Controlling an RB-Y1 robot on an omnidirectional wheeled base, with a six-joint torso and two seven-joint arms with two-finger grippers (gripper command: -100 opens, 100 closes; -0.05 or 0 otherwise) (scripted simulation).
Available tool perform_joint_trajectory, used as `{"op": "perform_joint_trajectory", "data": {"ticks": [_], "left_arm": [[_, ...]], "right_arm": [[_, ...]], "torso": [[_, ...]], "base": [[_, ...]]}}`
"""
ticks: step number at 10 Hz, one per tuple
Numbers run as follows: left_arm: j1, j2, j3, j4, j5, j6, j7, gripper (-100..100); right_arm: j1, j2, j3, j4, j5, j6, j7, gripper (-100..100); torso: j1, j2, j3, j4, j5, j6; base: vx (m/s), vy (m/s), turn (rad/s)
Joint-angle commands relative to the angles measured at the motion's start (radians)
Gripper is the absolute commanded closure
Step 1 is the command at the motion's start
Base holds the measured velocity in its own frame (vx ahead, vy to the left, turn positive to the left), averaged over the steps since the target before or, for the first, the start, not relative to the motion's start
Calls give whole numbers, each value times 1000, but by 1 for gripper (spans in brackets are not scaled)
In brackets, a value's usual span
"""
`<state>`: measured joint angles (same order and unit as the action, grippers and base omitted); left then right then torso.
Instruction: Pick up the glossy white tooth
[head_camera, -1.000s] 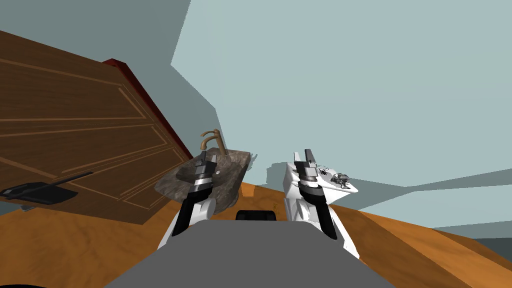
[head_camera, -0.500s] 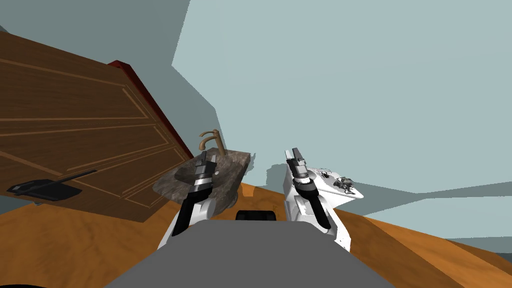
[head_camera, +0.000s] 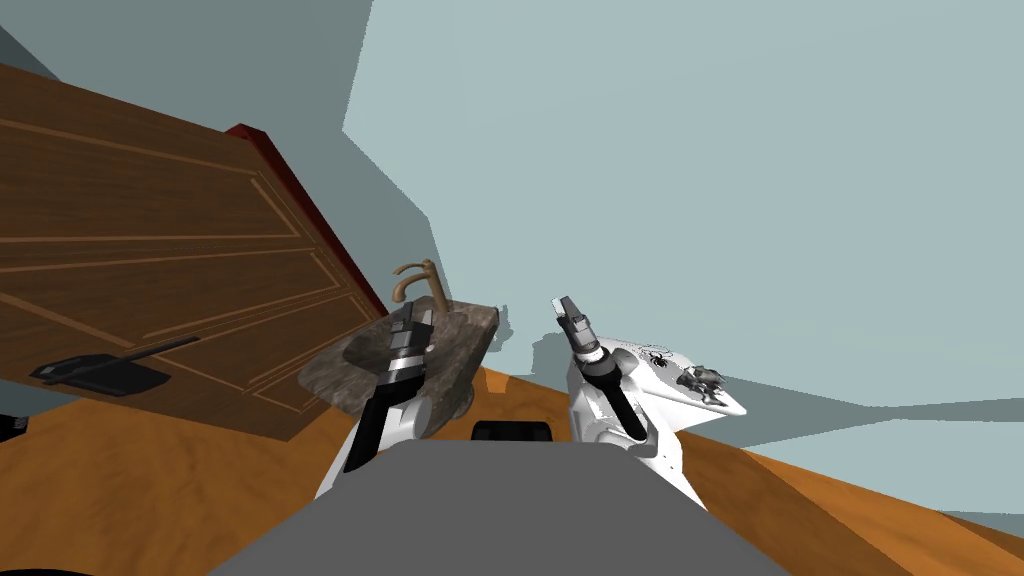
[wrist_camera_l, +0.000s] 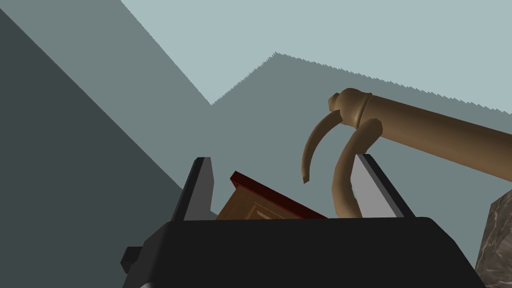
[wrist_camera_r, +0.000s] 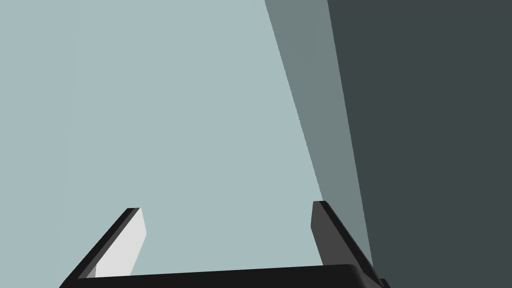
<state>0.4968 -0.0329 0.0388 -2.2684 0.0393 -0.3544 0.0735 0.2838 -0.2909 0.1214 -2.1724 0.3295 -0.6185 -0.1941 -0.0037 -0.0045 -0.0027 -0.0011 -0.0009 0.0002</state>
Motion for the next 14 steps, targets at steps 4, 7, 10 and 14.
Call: {"op": "perform_joint_trajectory", "data": {"ticks": [4,7,10,14], "left_arm": [[0,0,0,0,0,0,0,0],[0,0,0,0,0,0,0,0],[0,0,0,0,0,0,0,0],[0,0,0,0,0,0,0,0]], "right_arm": [[-112,-114,71,38,121,-37,-64,-100],[-182,-187,128,64,205,-63,-104,-100],[-253,-262,187,94,290,-92,-147,-100],[-322,-340,246,131,389,-123,-193,-100]], "torso": [[-1,0,0,0,0,0],[1,1,1,0,0,0],[2,2,1,0,0,0],[5,4,3,1,1,0]], "base": [[55,-64,59],[41,-54,61],[23,-34,37],[-13,5,42]]}}
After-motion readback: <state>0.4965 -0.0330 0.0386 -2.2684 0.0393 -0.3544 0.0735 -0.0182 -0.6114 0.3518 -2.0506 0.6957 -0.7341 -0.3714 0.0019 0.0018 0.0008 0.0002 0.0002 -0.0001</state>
